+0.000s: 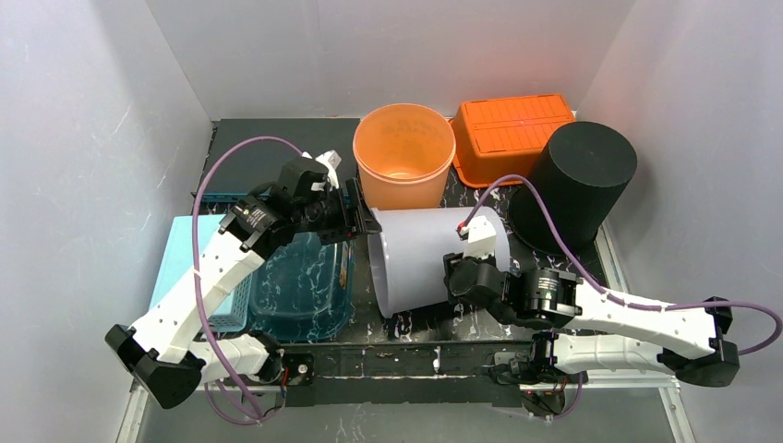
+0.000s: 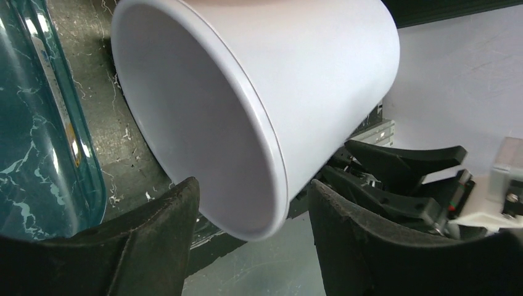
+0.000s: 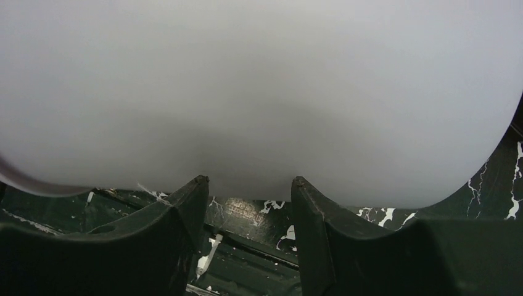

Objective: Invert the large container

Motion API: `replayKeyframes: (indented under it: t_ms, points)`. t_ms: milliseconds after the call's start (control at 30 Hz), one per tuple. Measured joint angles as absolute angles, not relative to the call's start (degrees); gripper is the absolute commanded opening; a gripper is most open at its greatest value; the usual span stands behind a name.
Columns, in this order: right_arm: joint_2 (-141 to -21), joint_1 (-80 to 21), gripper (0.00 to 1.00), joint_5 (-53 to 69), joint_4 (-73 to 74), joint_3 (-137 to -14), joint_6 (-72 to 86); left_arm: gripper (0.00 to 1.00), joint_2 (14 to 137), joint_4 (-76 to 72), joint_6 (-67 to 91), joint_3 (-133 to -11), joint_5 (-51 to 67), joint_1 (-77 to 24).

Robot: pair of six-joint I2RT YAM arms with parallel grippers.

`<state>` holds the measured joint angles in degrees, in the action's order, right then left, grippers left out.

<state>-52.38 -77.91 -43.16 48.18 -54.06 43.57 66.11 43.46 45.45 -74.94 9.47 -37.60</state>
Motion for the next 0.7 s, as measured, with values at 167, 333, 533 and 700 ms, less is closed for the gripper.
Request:
replayKeyframes:
  t_ms: [167, 333, 533, 700]
  points:
    - [-53.78, -77.91, 0.6, -42.68, 48.16, -53.98, 43.77, 0.62, 67.81, 47.42, 43.86, -79.11, 9.43, -38.17]
    - [-54.0, -77.91, 0.6, -42.65, 48.07, -53.98, 43.75, 0.61, 69.67, 50.19, 43.48, -79.35, 7.86, -40.36]
    - [-54.0, -77.91, 0.6, -42.41, 48.01, -53.98, 43.81, 0.58, 72.88, 51.83, 43.53, -81.69, 4.8, -43.75]
    - [-53.93, -77.84, 0.6, -42.28, 48.03, -54.0, 44.45, 0.5, 76.09, 51.88, 43.51, -84.47, 2.42, -45.91]
